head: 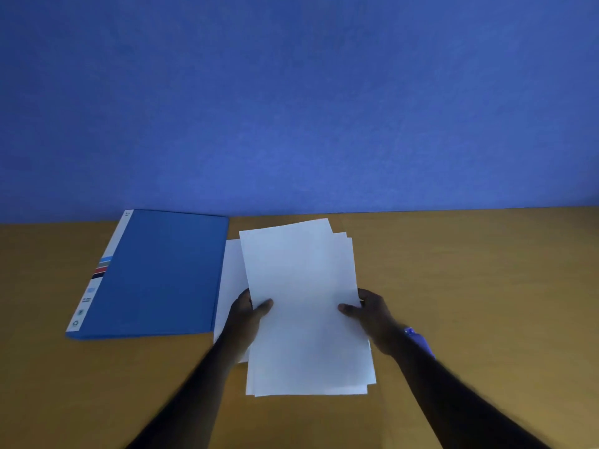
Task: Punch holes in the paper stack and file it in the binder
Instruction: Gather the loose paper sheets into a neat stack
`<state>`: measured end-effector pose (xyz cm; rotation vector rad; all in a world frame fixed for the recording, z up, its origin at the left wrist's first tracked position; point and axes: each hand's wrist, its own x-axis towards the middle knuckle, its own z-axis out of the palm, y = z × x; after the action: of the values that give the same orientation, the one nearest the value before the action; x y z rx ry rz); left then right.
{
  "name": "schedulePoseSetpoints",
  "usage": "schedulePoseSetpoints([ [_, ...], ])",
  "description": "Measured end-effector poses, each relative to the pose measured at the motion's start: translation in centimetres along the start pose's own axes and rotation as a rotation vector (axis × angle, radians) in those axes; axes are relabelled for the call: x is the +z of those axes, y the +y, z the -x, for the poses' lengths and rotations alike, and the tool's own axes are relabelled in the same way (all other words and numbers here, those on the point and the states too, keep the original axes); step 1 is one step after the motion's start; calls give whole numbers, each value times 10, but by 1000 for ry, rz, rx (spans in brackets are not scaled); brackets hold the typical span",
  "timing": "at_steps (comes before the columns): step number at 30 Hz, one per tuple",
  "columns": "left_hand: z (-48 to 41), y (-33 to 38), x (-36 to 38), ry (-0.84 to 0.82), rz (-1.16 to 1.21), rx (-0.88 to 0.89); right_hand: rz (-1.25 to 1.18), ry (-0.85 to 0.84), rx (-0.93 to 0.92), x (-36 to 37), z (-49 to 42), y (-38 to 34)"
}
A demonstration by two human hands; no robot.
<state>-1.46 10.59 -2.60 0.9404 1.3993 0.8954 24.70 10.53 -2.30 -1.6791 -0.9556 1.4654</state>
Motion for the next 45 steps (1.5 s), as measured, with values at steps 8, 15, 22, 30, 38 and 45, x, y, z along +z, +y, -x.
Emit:
schedulePoseSetpoints([
  [8, 8, -42, 22, 144, -940, 310, -26, 214, -44, -69, 1, -12],
  [15, 13, -60, 51, 63, -1245, 199, -27, 242, -30, -118, 13, -22],
  [22, 16, -62, 53, 103, -1227, 238, 75, 255, -8, -117, 12, -13],
  [30, 24, -60, 49, 285, -732, 419, 181, 170, 34, -95, 8, -9],
  [38, 52, -55, 91, 195, -687, 449, 106, 62, 92, -29, 1, 2],
  [45, 58, -76, 114, -7, -1125, 379, 26, 145, 148, 5, 0, 14],
])
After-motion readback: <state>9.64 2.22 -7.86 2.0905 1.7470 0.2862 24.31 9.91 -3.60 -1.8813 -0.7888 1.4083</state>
